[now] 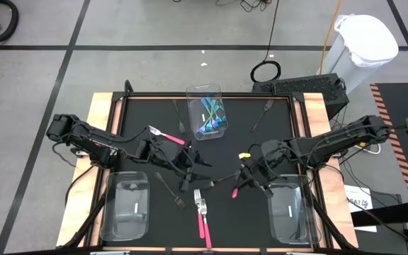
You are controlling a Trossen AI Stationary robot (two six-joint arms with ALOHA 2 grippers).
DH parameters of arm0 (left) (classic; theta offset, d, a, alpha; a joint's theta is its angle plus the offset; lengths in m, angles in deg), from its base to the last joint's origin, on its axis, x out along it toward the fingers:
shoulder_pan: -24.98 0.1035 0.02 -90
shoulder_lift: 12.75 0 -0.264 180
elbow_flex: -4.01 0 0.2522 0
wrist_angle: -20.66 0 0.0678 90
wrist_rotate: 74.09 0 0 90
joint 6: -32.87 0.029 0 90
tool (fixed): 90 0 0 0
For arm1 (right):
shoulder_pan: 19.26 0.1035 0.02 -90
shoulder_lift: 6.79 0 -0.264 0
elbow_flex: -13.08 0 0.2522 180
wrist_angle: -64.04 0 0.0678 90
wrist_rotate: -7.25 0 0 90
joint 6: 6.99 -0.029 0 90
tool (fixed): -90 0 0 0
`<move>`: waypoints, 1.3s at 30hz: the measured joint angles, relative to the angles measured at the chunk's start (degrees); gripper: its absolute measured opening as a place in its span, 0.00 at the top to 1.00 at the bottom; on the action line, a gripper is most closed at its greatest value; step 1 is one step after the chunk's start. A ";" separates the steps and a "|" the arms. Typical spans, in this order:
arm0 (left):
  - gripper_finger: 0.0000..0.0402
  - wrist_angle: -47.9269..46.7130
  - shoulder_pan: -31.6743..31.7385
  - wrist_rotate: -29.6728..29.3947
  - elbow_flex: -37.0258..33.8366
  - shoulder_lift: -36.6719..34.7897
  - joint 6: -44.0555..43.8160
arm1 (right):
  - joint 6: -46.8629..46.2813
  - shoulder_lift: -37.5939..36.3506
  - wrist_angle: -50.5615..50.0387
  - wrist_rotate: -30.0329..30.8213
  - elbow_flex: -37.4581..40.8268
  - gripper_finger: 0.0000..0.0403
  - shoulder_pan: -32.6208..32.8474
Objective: Sort silverware by color (type)
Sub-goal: Put the pink fork into the bottom right transparent bin
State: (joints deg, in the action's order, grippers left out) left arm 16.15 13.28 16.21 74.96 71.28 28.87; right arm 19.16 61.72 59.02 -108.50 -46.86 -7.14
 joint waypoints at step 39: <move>0.46 17.96 3.59 23.71 3.69 19.42 2.80 | 3.62 8.51 15.51 -21.24 0.05 0.92 0.00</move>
State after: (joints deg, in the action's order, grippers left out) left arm 34.11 16.87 39.92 78.66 90.70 31.67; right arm 22.78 70.23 74.53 -129.74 -46.81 -7.14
